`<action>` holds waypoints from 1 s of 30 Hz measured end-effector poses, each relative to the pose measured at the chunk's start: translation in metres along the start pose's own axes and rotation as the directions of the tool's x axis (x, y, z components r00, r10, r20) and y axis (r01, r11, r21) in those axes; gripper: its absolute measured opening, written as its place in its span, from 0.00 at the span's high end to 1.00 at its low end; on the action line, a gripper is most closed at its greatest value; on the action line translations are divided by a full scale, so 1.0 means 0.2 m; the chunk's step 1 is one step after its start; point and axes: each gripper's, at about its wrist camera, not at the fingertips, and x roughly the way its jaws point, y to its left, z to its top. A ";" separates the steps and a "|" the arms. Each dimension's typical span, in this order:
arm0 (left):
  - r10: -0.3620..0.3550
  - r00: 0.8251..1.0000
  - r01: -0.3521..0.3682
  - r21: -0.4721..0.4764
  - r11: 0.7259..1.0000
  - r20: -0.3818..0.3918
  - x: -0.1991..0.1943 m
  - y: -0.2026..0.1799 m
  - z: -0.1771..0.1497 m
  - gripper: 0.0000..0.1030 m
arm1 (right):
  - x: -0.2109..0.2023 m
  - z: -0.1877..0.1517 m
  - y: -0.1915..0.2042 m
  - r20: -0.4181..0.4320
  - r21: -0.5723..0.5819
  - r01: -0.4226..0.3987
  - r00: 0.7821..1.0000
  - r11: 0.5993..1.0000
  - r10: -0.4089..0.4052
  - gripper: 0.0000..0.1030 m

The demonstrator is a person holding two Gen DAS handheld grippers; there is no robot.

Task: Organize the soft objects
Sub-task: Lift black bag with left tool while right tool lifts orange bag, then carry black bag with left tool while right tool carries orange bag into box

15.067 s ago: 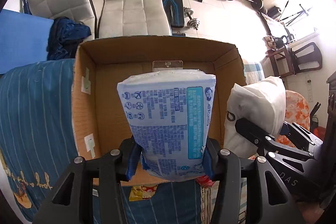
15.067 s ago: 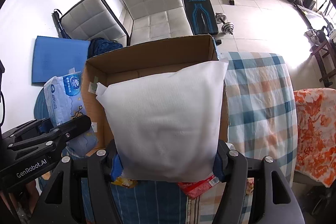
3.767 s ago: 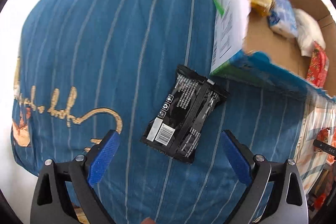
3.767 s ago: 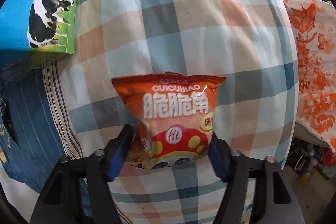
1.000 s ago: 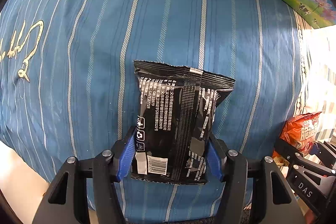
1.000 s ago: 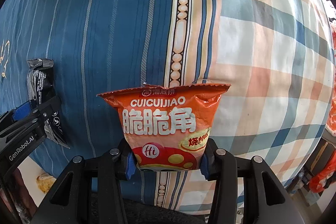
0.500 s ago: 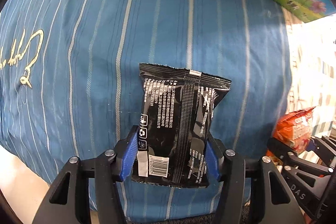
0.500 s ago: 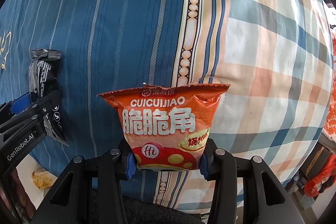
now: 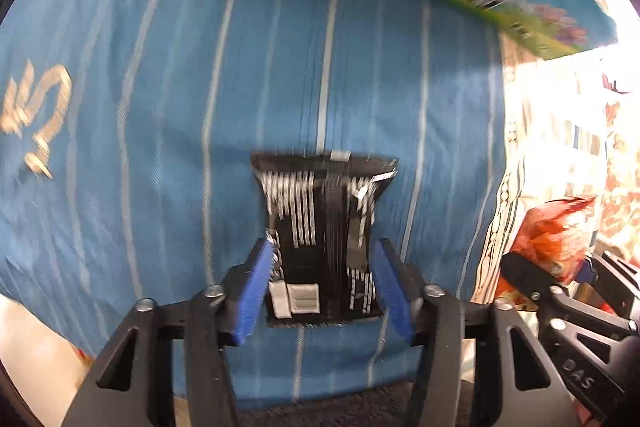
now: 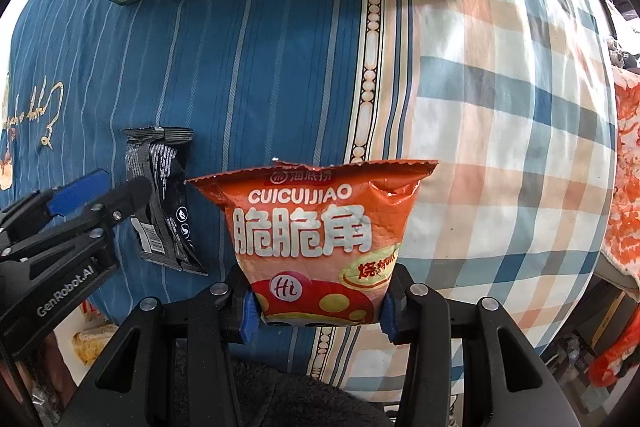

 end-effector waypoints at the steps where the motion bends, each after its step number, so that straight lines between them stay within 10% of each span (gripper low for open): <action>1: -0.025 0.999 0.024 -0.026 0.999 -0.036 0.04 0.03 0.01 0.46 | -0.01 0.00 0.00 -0.001 0.004 -0.003 1.000 1.000 0.003 0.53; 14: 0.023 1.000 -0.023 0.006 1.000 -0.022 0.14 0.00 -0.01 0.54 | 0.04 0.01 -0.01 -0.025 0.017 -0.001 1.000 1.000 0.002 0.53; 30: -0.063 0.955 0.044 0.071 0.997 0.291 -0.70 -0.09 -0.06 0.54 | -0.38 0.06 -0.01 0.135 0.002 -0.067 0.989 0.998 0.066 0.54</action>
